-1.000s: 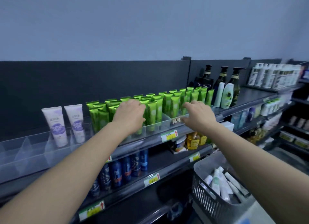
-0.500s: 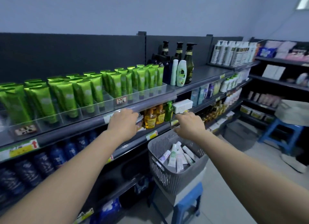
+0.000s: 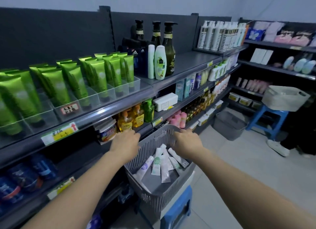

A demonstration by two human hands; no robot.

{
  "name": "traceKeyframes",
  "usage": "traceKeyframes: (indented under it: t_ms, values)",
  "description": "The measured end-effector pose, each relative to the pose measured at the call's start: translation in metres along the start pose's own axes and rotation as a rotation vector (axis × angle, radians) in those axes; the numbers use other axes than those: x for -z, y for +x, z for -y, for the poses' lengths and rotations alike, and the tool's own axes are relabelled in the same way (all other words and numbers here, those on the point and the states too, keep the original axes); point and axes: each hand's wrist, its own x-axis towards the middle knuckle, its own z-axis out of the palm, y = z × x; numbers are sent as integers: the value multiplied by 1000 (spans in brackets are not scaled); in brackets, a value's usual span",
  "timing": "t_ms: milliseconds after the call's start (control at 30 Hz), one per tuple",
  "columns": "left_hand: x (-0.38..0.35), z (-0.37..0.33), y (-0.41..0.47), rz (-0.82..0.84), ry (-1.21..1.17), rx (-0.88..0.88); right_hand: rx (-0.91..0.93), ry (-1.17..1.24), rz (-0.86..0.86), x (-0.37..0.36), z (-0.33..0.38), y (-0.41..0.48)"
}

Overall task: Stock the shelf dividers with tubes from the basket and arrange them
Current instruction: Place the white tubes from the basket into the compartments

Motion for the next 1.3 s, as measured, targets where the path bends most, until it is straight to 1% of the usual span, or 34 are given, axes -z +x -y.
traceKeyframes:
  t_ms: [200,400,500,667,800,967,1033,1100,1133,1167,1200,1233,1300]
  values:
    - [-52,-16,62,100,-37,-51,-15,28,133,-43,-25,48]
    - [-102,-27,95,243,-73,-20,0,42,244,-91,-50,85]
    - [-127,-30,104,320,-98,18,41,43,321,-113,-58,103]
    - [-179,-35,107,503,-65,82,189,10,431,-154,-62,131]
    - [-218,-41,106,603,-38,144,332,-43,523,-187,-63,152]
    - [-268,-52,98,738,-7,109,552,-183,646,-225,-63,171]
    - [-281,-55,94,802,-11,69,701,-236,637,-242,-61,176]
    - [-289,-57,93,865,-5,40,827,-204,566,-259,-57,180]
    - [-291,-58,92,842,-10,17,872,-234,535,-266,-55,181]
    - [-296,-58,90,776,-6,-22,915,-253,500,-275,-54,184]
    - [-298,-57,90,776,3,-33,957,-265,452,-283,-54,188]
    - [-302,-55,89,796,14,-37,992,-250,441,-296,-54,189]
    - [-319,-52,80,668,-8,-79,1042,-220,402,-306,-54,194]
